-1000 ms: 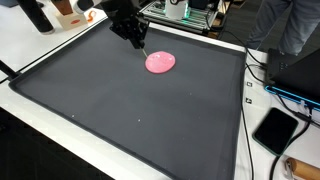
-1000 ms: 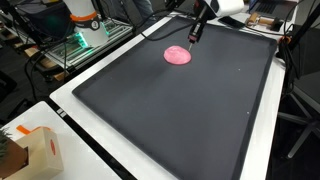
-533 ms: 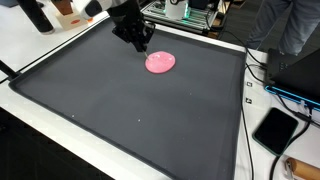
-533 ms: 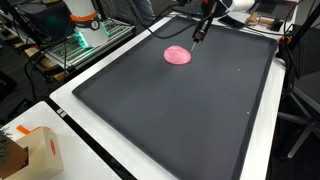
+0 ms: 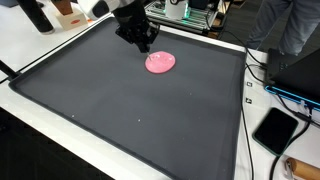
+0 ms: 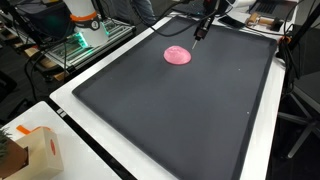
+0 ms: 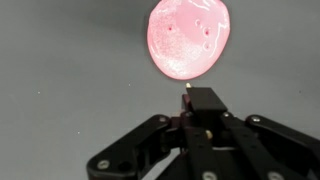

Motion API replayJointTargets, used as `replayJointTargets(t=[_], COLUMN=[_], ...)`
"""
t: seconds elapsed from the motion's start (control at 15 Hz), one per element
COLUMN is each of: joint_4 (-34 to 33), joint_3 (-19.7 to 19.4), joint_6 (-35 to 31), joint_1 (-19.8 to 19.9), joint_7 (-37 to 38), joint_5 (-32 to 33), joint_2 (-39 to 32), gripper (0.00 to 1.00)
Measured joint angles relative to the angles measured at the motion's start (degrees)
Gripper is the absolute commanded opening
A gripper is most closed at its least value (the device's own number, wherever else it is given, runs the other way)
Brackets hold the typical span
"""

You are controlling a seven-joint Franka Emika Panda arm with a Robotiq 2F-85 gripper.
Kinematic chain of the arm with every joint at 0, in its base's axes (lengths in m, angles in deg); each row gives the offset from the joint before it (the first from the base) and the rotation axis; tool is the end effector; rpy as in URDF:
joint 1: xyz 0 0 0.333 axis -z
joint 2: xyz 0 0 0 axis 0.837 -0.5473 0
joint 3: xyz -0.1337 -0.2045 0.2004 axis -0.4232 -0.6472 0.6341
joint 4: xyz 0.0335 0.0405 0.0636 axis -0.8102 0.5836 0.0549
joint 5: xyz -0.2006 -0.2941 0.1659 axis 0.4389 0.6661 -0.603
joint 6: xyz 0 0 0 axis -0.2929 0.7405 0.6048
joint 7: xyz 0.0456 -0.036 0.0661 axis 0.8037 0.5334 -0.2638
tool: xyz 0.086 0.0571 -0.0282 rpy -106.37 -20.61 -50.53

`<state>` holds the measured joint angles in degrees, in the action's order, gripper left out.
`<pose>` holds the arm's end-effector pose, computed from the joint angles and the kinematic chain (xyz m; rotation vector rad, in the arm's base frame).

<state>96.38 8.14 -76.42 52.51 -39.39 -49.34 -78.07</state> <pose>0.6391 0.0948 0.3196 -2.9853 -0.4240 0.4003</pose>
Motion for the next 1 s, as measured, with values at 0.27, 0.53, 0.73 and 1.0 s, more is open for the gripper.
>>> replayJointTargets(t=[0.27,0.53,0.73,1.0], joint_4=[-0.4,-0.4,-0.4,-0.3], joint_3=[1.7,2.5,2.8,3.1], joint_6=[0.0,0.0,0.1,0.7], joint_1=[-3.2,-7.1,-9.7,-12.8], joint_7=[-0.1,0.5,1.5,4.0], joint_5=[4.3,10.1,14.6,19.6], joint_2=[0.0,-0.2,-0.6,-1.0], gripper=[0.03,0.03,0.03,0.03])
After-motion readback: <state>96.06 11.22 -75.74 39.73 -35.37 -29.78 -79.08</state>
